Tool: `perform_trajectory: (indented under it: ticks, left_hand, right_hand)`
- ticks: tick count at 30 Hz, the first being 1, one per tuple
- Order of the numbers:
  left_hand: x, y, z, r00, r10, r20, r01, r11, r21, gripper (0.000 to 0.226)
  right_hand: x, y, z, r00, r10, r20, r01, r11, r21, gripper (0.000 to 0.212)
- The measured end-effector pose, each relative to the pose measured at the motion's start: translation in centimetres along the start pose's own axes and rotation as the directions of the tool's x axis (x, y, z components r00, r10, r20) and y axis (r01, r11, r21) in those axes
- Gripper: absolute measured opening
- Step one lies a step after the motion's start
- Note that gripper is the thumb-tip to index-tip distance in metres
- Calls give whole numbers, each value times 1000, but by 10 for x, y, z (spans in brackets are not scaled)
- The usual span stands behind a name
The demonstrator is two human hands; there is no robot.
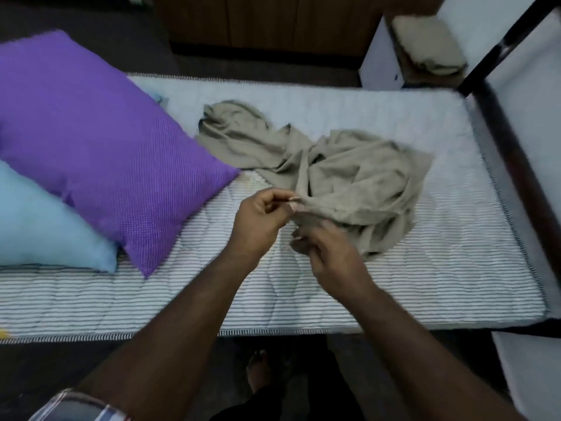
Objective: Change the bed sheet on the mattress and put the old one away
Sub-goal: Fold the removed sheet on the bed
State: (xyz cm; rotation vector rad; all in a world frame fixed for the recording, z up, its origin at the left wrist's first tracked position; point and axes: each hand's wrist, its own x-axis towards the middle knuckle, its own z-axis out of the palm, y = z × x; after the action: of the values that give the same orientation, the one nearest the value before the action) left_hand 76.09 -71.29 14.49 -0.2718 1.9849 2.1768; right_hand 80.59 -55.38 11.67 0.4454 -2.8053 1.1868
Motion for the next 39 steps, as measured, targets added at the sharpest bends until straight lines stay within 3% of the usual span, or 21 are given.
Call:
perform_trajectory:
  ticks: [6, 12, 19, 22, 27, 30, 34, 39]
  left_hand:
    - [-40, 117, 25, 978, 162, 129, -160, 987, -26, 21]
    - [-47, 183, 49, 933, 283, 221, -293, 956, 15, 16]
    - [-36, 218, 84, 908, 356, 222, -343, 934, -97, 12]
    - [-25, 228, 95, 887, 399, 235, -372, 916, -151, 18]
    - [0, 239, 114, 879, 460, 123, -452, 888, -87, 12]
    - [15, 242, 122, 885, 457, 91, -456, 889, -24, 10]
    - [29, 243, 126, 900, 433, 46, -436, 899, 55, 6]
    - [39, 242, 123, 911, 412, -28, -409, 910, 72, 4]
  right_hand:
    - [41, -92, -135, 977, -139, -161, 120, 986, -118, 24]
    - [52, -123, -197, 978, -29, -208, 30, 1000, 1, 10]
    - [81, -121, -238, 911, -150, -384, 132, 988, -74, 11]
    - [98, -117, -257, 931, -137, -337, 131, 991, -41, 9]
    - [126, -100, -288, 966, -129, -224, 149, 986, 78, 11]
    - [144, -77, -300, 996, -77, -52, 87, 963, 254, 19]
    - [158, -51, -302, 981, -72, 180, 1, 930, 368, 27]
    - [175, -41, -302, 997, -32, 66, 9, 946, 323, 7]
